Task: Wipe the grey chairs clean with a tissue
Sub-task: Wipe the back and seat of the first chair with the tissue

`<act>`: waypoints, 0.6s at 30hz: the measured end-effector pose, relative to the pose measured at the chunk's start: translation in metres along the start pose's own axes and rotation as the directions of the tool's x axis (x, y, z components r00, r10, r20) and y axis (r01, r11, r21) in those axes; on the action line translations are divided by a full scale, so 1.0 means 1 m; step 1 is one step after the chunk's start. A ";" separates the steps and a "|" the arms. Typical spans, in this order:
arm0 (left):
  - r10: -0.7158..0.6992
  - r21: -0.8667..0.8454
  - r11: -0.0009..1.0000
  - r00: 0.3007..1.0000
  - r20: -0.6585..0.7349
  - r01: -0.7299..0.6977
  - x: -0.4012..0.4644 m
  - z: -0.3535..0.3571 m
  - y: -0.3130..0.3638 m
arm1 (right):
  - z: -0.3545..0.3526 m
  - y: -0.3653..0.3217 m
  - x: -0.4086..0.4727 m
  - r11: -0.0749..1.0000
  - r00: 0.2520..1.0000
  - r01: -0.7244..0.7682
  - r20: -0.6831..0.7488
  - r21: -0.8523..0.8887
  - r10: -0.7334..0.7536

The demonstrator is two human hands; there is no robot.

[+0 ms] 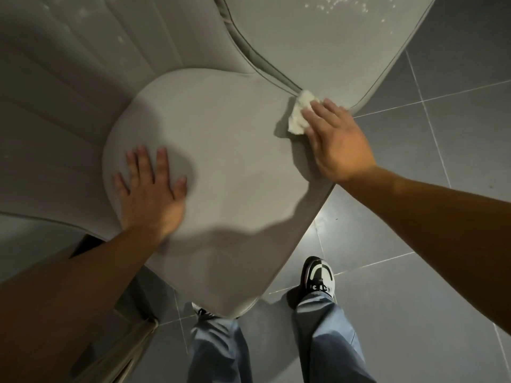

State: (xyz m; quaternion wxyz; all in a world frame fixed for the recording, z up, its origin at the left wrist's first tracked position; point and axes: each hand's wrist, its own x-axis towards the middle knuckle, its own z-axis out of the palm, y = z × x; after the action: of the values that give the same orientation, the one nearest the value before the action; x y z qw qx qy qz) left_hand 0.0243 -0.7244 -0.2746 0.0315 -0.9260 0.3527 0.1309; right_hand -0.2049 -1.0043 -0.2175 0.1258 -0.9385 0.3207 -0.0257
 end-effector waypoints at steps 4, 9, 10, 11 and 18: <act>0.209 0.003 0.978 0.974 -0.084 -0.210 -0.008 -0.003 0.002 | 0.013 -0.013 0.021 0.999 0.997 -0.029 0.076 -0.041 0.032; 0.257 0.002 0.966 0.966 -0.023 -0.257 -0.004 -0.002 0.001 | 0.052 -0.065 -0.028 0.996 0.988 0.086 0.132 -0.038 -0.081; 0.256 0.005 0.967 0.967 -0.015 -0.256 -0.004 -0.002 0.001 | 0.058 -0.078 -0.045 0.982 0.972 0.186 0.152 -0.020 -0.181; 0.265 0.006 0.964 0.964 -0.009 -0.265 -0.004 -0.002 0.001 | 0.062 -0.088 -0.063 0.958 0.942 0.286 0.183 -0.004 -0.280; 0.433 0.090 0.898 0.901 0.008 -0.432 0.011 -0.008 -0.018 | 0.027 -0.097 -0.084 0.845 0.928 0.300 0.071 0.443 -0.366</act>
State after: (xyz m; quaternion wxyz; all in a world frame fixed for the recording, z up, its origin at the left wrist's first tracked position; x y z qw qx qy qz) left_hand 0.0454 -0.7191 -0.2705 0.0409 -0.8230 0.5551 0.1133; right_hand -0.2100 -0.8734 -0.2168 0.3447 -0.9288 0.1286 -0.0444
